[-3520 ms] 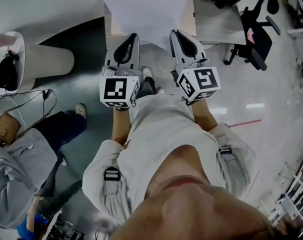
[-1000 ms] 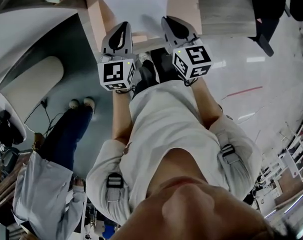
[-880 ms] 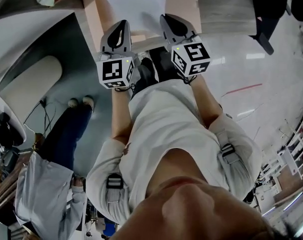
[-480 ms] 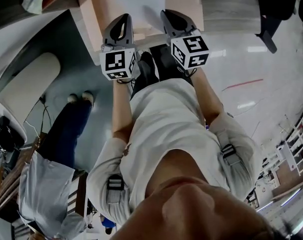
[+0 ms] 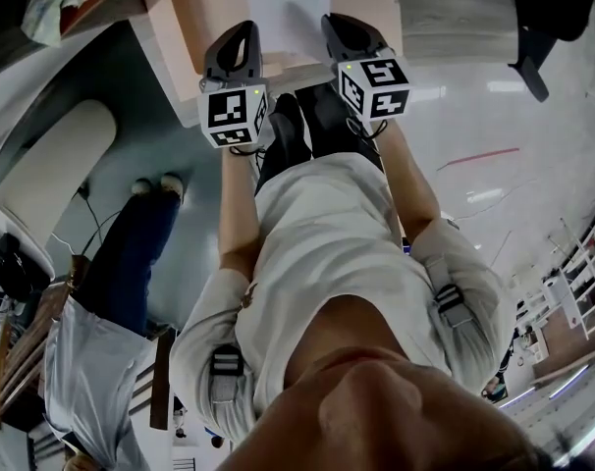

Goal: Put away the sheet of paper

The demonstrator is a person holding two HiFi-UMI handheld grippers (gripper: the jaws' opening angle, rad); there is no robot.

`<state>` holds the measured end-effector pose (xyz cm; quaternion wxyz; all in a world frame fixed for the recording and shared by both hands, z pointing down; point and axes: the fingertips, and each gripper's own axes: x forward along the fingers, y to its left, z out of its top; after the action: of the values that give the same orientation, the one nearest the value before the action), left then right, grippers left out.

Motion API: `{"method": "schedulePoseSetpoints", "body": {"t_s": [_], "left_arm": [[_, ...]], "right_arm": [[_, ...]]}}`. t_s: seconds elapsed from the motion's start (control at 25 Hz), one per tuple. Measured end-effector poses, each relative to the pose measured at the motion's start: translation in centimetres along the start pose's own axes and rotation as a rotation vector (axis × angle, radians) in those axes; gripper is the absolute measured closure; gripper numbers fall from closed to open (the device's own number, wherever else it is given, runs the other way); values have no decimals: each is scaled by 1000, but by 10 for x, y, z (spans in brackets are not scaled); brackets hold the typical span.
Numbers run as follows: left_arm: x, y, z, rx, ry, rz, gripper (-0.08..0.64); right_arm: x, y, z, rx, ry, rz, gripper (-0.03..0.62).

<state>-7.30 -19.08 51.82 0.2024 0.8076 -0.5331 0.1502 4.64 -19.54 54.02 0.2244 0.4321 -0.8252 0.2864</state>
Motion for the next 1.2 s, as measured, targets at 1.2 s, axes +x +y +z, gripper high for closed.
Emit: {"method": "schedulePoseSetpoints", "body": {"t_s": [1.2], "left_arm": [[43,-13,-26,9,86,33,538]], "right_arm": [[40,-74,-56,17,172,-37,574]]}}
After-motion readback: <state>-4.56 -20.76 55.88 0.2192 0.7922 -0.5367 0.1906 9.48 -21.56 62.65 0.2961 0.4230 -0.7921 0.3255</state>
